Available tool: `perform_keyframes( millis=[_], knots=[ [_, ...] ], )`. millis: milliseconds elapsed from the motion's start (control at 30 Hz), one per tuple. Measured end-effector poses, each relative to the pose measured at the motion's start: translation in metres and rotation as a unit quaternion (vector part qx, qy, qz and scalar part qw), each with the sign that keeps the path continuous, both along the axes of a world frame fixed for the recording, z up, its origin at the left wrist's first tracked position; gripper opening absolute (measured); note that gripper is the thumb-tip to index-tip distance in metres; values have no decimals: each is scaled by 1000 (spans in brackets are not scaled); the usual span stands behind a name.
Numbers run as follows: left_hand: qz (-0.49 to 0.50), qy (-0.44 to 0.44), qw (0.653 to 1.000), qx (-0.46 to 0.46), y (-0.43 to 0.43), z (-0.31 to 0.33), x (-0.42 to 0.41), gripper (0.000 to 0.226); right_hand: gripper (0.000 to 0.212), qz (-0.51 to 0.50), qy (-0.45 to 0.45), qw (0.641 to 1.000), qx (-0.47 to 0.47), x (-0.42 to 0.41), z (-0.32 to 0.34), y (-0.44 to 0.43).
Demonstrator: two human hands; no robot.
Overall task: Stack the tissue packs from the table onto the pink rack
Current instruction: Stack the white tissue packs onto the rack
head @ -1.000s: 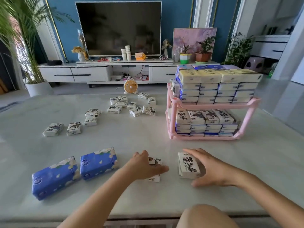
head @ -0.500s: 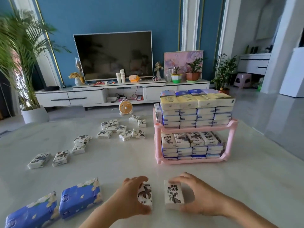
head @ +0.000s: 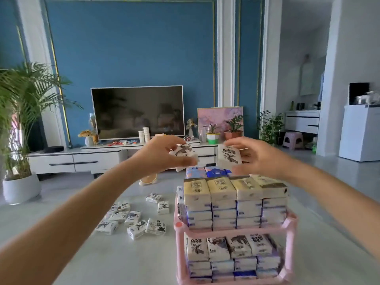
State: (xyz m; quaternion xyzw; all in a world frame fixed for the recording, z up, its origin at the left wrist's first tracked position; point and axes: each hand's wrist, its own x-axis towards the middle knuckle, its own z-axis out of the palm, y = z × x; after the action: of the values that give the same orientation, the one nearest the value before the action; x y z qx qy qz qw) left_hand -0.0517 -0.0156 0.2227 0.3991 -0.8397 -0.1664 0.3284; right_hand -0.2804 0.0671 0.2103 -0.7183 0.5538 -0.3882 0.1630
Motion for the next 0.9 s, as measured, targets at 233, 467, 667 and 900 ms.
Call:
perform_keyframes(
  millis=[233, 467, 667, 900],
  knots=[
    [-46, -105, 988, 103, -76, -27, -46, 64, 61, -48, 71, 987, 139, -20, -7, -96],
    [-82, -46, 979, 183, -85, -44, -47, 60, 61, -4, 51, 982, 180, -21, -10, -100],
    [-69, -20, 955, 289, -87, -66, -28, 61, 58, -6, 104, 979, 176, -15, -9, -101],
    [-66, -48, 967, 243, -70, -67, -38, 59, 55, -9, 133, 978, 162, -1, -7, -104]
  ],
)
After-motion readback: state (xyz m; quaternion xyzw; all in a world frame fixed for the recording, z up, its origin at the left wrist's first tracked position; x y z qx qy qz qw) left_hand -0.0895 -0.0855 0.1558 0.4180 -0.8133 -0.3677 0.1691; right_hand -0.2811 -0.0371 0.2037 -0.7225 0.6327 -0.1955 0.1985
